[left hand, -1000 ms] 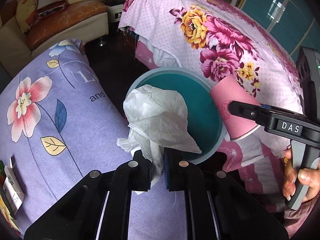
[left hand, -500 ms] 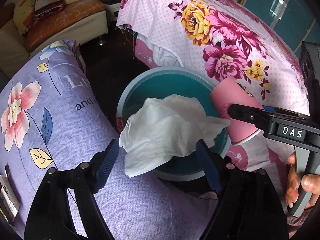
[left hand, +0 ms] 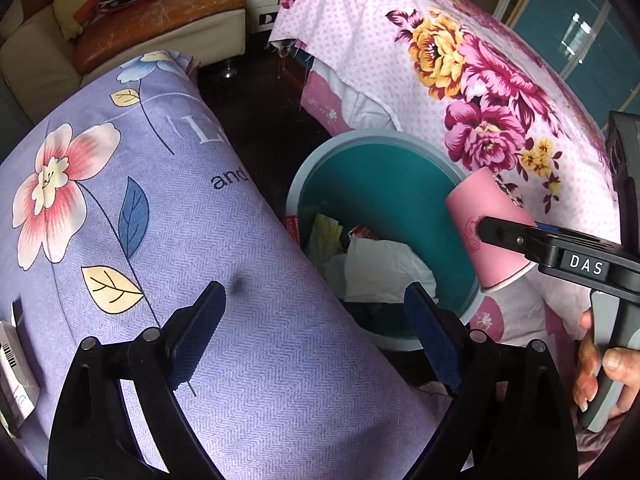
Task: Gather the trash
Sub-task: 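Carry the tissue and pink cup over the teal bin and release both, then move both open tools back to the snack wrappers on the table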
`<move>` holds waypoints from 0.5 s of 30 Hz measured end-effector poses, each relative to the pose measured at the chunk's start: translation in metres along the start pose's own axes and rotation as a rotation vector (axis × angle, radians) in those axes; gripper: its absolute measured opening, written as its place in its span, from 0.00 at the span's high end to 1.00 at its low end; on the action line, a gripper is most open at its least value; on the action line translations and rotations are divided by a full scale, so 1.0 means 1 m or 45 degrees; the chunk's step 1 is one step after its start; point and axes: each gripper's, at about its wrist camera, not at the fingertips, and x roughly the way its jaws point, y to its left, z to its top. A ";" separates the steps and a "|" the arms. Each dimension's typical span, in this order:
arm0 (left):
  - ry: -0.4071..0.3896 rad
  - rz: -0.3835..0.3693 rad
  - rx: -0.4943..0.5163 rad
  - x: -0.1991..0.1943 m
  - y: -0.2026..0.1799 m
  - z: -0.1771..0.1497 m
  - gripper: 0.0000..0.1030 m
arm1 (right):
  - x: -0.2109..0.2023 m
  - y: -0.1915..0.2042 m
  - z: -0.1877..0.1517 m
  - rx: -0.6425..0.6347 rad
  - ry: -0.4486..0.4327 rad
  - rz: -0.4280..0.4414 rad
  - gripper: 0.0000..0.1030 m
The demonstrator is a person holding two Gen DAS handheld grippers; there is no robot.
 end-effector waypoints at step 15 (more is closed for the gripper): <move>-0.063 0.015 -0.165 -0.044 0.066 -0.030 0.09 | -0.014 0.051 -0.007 -0.068 0.026 -0.009 0.24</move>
